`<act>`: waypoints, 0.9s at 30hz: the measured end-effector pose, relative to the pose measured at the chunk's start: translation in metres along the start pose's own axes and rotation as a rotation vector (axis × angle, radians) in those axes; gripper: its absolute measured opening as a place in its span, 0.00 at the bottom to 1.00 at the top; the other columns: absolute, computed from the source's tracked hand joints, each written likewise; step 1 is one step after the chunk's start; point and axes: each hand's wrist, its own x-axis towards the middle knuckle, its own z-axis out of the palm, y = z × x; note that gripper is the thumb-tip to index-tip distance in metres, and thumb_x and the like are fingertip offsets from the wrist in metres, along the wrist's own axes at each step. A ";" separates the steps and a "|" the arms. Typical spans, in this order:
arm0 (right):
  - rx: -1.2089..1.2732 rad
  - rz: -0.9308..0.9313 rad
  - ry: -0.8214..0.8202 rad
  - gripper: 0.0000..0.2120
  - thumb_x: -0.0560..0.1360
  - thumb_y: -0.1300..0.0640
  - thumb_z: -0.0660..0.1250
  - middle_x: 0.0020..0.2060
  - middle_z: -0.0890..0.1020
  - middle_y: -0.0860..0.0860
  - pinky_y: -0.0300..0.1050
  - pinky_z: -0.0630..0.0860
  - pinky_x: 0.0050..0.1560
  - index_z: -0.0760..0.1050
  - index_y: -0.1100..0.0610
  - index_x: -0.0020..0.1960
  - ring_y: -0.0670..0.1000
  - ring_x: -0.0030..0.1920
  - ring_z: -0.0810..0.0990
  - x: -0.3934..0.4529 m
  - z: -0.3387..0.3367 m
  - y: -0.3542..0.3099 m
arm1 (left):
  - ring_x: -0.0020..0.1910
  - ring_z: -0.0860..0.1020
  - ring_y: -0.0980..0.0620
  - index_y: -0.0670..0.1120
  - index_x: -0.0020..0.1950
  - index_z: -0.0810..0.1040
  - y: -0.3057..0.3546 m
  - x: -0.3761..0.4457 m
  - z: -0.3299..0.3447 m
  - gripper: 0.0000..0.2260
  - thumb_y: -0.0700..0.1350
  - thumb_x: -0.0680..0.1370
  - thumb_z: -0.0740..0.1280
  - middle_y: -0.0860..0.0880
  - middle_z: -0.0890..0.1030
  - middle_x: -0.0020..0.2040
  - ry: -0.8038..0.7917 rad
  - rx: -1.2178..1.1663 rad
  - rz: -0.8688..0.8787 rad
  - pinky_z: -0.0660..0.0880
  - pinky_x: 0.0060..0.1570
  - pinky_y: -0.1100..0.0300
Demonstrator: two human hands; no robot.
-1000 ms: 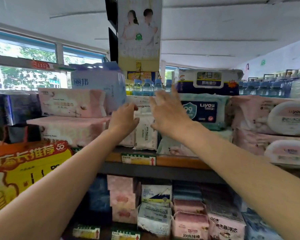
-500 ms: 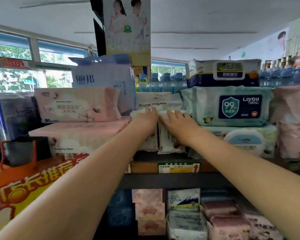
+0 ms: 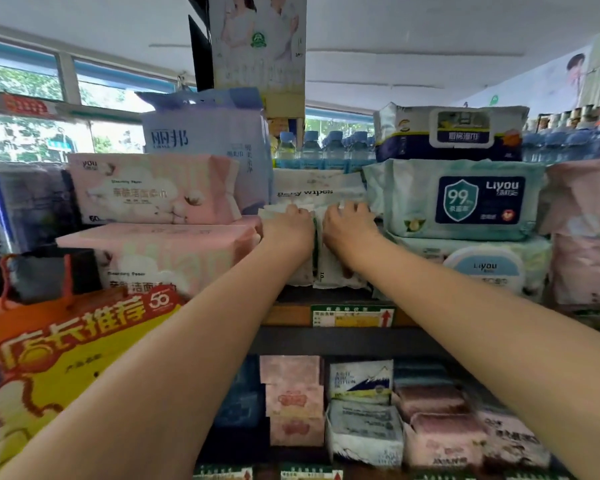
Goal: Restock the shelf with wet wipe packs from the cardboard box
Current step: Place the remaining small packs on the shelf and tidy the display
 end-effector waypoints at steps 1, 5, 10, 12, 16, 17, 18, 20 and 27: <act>-0.005 -0.002 -0.031 0.24 0.79 0.57 0.56 0.69 0.63 0.62 0.57 0.65 0.63 0.56 0.66 0.72 0.62 0.67 0.65 -0.001 -0.003 -0.003 | 0.68 0.66 0.38 0.39 0.73 0.57 0.005 -0.006 -0.002 0.24 0.40 0.79 0.60 0.40 0.60 0.71 -0.001 -0.051 -0.021 0.69 0.60 0.45; -0.048 -0.025 0.037 0.24 0.79 0.57 0.57 0.69 0.65 0.61 0.63 0.54 0.70 0.59 0.64 0.71 0.60 0.70 0.62 -0.017 -0.027 0.003 | 0.66 0.69 0.38 0.39 0.72 0.58 0.006 -0.016 -0.013 0.24 0.40 0.78 0.61 0.38 0.62 0.70 0.067 -0.147 -0.060 0.70 0.59 0.46; -0.027 -0.080 0.197 0.16 0.77 0.64 0.59 0.64 0.72 0.59 0.62 0.52 0.71 0.70 0.62 0.64 0.59 0.68 0.66 -0.064 -0.060 0.026 | 0.63 0.72 0.40 0.39 0.65 0.69 -0.009 -0.048 -0.038 0.16 0.38 0.78 0.61 0.40 0.71 0.65 0.131 -0.169 -0.024 0.71 0.57 0.49; -0.029 -0.088 0.193 0.16 0.77 0.63 0.59 0.66 0.70 0.59 0.61 0.57 0.69 0.70 0.60 0.64 0.58 0.70 0.62 -0.084 -0.058 0.030 | 0.59 0.75 0.42 0.40 0.59 0.74 -0.004 -0.070 -0.044 0.11 0.38 0.77 0.61 0.41 0.76 0.60 0.150 -0.167 0.074 0.72 0.49 0.52; -0.029 -0.028 0.179 0.16 0.77 0.61 0.57 0.64 0.71 0.59 0.57 0.61 0.66 0.69 0.60 0.64 0.59 0.68 0.64 -0.144 -0.047 0.047 | 0.52 0.78 0.41 0.39 0.53 0.77 0.021 -0.114 -0.052 0.10 0.41 0.78 0.59 0.41 0.80 0.52 0.225 -0.210 0.278 0.69 0.40 0.55; -0.008 0.013 0.162 0.16 0.77 0.61 0.57 0.63 0.72 0.59 0.57 0.61 0.66 0.69 0.61 0.64 0.59 0.67 0.65 -0.165 -0.044 0.052 | 0.52 0.78 0.41 0.40 0.53 0.77 0.031 -0.124 -0.051 0.11 0.41 0.79 0.58 0.40 0.80 0.52 0.264 -0.241 0.314 0.69 0.40 0.55; 0.011 0.054 0.131 0.16 0.77 0.61 0.57 0.62 0.72 0.60 0.57 0.61 0.65 0.69 0.61 0.64 0.59 0.67 0.65 -0.189 -0.039 0.057 | 0.52 0.78 0.40 0.40 0.55 0.77 0.044 -0.138 -0.049 0.11 0.41 0.79 0.58 0.40 0.80 0.53 0.291 -0.276 0.359 0.70 0.40 0.54; 0.060 0.154 0.031 0.17 0.76 0.59 0.59 0.62 0.72 0.61 0.58 0.62 0.63 0.69 0.62 0.63 0.60 0.66 0.64 -0.249 -0.023 0.067 | 0.54 0.78 0.38 0.42 0.57 0.76 0.084 -0.171 -0.036 0.12 0.42 0.79 0.58 0.40 0.79 0.55 0.298 -0.367 0.498 0.72 0.43 0.51; 0.354 0.725 -0.596 0.24 0.77 0.54 0.60 0.67 0.63 0.59 0.60 0.64 0.62 0.59 0.57 0.71 0.63 0.67 0.60 -0.529 0.051 0.068 | 0.57 0.75 0.37 0.42 0.64 0.70 0.261 -0.340 0.017 0.15 0.43 0.77 0.60 0.39 0.75 0.60 -0.114 -0.441 1.150 0.71 0.48 0.49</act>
